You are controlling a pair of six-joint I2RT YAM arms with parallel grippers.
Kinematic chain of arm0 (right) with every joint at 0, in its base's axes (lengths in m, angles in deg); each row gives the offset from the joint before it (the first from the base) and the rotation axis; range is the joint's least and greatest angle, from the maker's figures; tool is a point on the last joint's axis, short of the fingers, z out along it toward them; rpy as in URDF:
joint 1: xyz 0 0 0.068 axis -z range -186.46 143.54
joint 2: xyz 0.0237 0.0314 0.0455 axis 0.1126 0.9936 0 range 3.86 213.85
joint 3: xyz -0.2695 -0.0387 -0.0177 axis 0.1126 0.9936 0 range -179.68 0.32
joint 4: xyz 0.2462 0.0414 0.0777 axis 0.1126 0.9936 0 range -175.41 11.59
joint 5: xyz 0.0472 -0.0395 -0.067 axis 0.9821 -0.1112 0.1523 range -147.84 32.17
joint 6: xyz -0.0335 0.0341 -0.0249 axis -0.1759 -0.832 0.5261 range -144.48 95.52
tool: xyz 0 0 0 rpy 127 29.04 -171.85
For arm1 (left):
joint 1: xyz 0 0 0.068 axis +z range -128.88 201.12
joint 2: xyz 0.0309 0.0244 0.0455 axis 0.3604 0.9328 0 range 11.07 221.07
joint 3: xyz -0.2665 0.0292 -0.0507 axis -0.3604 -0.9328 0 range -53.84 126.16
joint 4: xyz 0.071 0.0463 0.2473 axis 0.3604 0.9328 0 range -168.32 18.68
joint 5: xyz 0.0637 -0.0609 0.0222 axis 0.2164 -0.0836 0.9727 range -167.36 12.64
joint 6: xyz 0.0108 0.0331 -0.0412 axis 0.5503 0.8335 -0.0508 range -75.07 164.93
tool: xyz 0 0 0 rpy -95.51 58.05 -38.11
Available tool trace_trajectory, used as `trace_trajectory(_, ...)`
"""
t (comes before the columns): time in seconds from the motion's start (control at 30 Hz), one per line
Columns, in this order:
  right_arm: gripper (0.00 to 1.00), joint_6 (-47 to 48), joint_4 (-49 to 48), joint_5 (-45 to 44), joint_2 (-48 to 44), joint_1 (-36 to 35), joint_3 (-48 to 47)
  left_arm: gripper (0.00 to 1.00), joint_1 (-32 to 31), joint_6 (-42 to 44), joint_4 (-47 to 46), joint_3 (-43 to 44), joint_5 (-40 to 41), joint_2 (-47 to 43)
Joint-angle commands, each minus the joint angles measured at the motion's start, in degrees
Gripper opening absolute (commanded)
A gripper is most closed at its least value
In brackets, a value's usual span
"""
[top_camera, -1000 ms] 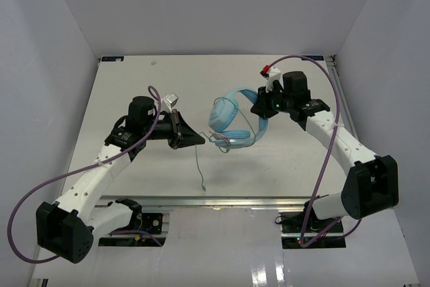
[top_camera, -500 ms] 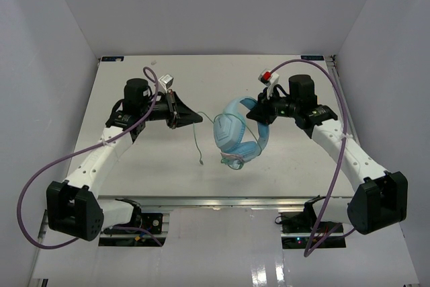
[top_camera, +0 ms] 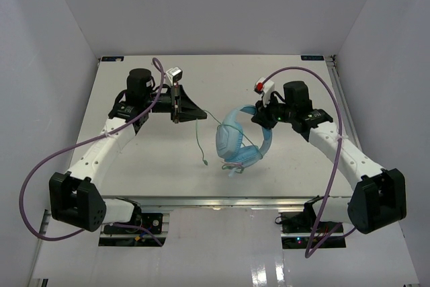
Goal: Wrap the headphones
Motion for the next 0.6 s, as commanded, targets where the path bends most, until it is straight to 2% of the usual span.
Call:
trace_trajectory(0.0,0.08,2.36,-4.05,-7.59,0.43,-0.23,0.27,0.04,-0.44,-3.68,-3.11,2.15,-4.19,-4.61)
trace_trajectory(0.23,0.08,4.77,-6.57,-16.05,0.76,-4.19,-0.48,0.08,-0.88,-7.52,-3.63,2.02,-4.20,-3.84)
trace_trajectory(0.57,0.08,1.57,-7.49,-23.20,4.64,-5.78,-3.22,0.07,-1.97,-12.33,-3.53,-1.81,-2.33,-5.25)
